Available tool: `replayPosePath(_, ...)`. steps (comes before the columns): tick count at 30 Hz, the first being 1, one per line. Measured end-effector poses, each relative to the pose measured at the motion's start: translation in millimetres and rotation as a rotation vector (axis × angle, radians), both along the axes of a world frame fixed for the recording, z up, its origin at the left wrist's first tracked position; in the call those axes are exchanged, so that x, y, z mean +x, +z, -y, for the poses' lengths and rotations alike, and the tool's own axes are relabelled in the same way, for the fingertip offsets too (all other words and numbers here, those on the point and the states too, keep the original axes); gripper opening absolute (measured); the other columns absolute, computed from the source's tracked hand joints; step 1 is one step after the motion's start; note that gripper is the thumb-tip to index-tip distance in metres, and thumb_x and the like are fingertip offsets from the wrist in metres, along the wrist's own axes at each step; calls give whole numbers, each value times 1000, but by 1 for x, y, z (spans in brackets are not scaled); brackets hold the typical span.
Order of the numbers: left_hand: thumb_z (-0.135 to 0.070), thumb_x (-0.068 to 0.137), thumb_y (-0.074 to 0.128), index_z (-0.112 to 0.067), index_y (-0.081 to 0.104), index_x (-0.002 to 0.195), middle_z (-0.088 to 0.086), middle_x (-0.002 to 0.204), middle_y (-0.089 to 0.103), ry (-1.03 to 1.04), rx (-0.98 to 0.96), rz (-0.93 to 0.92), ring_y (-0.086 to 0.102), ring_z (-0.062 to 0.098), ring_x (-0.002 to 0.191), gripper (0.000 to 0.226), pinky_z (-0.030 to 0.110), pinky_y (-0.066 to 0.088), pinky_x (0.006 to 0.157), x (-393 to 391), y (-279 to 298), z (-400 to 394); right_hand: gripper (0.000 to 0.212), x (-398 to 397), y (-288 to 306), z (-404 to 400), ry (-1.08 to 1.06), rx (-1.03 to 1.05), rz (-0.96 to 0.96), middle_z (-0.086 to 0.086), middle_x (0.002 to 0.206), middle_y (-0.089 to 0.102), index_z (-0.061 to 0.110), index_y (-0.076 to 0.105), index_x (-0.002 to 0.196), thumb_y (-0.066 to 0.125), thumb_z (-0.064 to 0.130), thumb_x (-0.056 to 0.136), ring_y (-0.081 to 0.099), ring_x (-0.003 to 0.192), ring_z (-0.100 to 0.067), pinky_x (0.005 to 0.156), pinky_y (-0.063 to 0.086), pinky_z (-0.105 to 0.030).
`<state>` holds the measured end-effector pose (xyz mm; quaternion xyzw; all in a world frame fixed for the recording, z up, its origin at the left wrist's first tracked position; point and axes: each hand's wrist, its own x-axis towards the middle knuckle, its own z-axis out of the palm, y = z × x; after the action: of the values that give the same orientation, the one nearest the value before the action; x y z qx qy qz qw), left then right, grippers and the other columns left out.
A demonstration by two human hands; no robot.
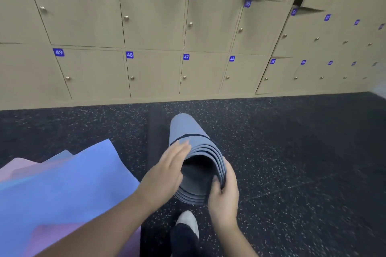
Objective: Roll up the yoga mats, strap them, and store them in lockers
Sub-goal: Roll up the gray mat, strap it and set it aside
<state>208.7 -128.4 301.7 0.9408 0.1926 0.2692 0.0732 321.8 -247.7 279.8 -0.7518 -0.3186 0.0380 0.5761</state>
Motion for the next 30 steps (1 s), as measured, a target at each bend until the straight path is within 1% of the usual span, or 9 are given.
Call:
replayPosePath(3,-7,84,40,-27,20,150,3,149,29,-7,-53,0,37,19,135,72,16,21,112,16,-26,-15,57,19,-25,-16,-20,13,59,6,134,50,25,46,134,50,-10,90,43,125,0,100,27,-1)
replayPosePath(6,0,65,74,-29,35,141,8,144,41,-77,-82,-102,57,25,121,91,23,52,88,27,-57,-32,64,39,-59,-33,41,-76,32,3,135,49,35,42,129,49,-13,88,40,125,0,102,26,-2)
replayPosePath(9,-2,46,82,-37,26,143,5,141,46,-13,-189,-230,65,24,93,117,21,56,61,35,-91,-46,69,53,-94,-47,129,-159,10,1,136,48,41,38,126,48,-14,86,40,125,0,105,28,-7)
replayPosePath(12,-8,47,86,-23,25,148,2,136,52,48,-240,-251,63,20,82,119,22,55,57,43,-124,-54,69,67,-123,-58,215,-230,-17,5,137,42,44,34,127,48,-11,89,36,127,4,111,28,-20)
replayPosePath(16,-12,49,89,-24,37,139,1,132,43,72,-316,-230,63,21,79,105,23,55,54,49,-174,-64,68,83,-159,-71,316,-411,-75,9,145,33,42,26,135,46,-6,91,34,124,10,105,28,-8)
replayPosePath(18,-12,59,87,-28,34,139,2,134,35,55,-389,-235,65,23,86,97,28,58,59,51,-203,-72,67,89,-174,-79,343,-505,-53,11,150,27,42,24,139,45,-2,93,40,119,4,103,35,-17)
replayPosePath(20,-13,79,74,-31,27,144,-2,143,24,14,-453,-275,62,21,101,82,30,57,74,54,-224,-81,65,100,-188,-92,310,-687,29,5,151,22,40,21,144,43,6,94,53,106,-16,88,46,-34)
replayPosePath(23,-19,98,48,-34,19,151,-11,154,10,2,-516,-364,45,13,127,62,28,46,96,56,-246,-98,70,116,-213,-116,217,-1057,148,-6,136,30,48,1,147,37,15,97,53,77,-26,69,43,-37)
replayPosePath(30,-26,100,43,-29,12,153,-3,160,4,57,-516,-567,9,17,147,61,37,24,117,54,-305,-135,74,130,-279,-170,233,-1049,6,-11,148,13,40,7,150,38,5,92,51,105,-33,97,42,-40)
